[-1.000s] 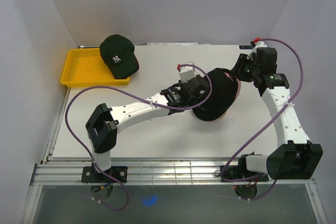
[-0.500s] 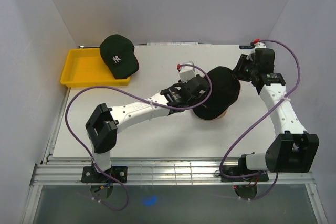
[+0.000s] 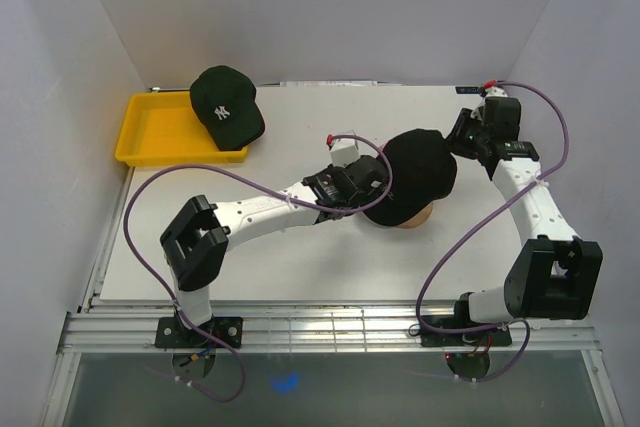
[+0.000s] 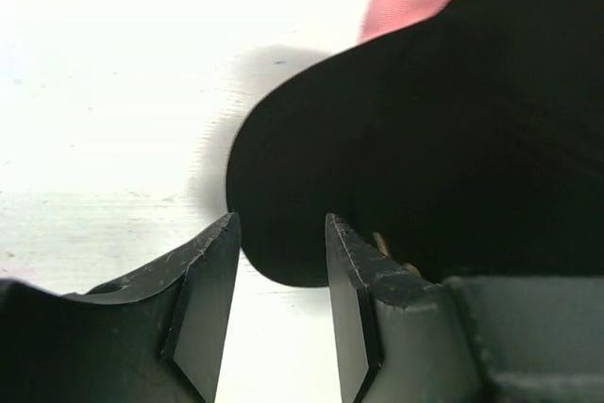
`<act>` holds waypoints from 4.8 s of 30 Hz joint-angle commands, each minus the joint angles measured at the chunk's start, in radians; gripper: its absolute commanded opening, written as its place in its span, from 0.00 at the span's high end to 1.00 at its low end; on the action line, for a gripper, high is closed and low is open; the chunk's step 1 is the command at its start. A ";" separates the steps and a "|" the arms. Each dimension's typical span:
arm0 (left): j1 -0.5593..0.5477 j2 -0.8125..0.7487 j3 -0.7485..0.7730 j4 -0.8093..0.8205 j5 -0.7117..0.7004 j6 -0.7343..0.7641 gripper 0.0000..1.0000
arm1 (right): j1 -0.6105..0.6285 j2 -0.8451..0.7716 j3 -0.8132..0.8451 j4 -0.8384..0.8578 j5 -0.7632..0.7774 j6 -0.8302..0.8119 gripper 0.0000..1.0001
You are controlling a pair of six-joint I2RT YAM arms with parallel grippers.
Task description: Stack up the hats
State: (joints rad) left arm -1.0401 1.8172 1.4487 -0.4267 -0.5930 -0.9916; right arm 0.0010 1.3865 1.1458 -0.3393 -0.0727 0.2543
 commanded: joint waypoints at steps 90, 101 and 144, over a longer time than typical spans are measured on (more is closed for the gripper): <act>0.454 -0.289 0.134 -0.259 0.130 0.221 0.36 | -0.038 -0.184 0.295 -0.257 -0.234 0.117 0.25; 0.900 0.131 0.606 -0.115 0.228 0.419 0.08 | -0.021 -0.208 0.258 -0.171 -0.449 0.154 0.23; 1.128 0.309 0.803 -0.101 0.502 0.584 0.79 | -0.002 -0.158 0.192 -0.099 -0.452 0.131 0.27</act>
State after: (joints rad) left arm 0.0921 2.2307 2.2414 -0.5259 -0.1619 -0.4385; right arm -0.0051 1.2396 1.3273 -0.4885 -0.5194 0.3908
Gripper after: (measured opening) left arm 0.175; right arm 0.736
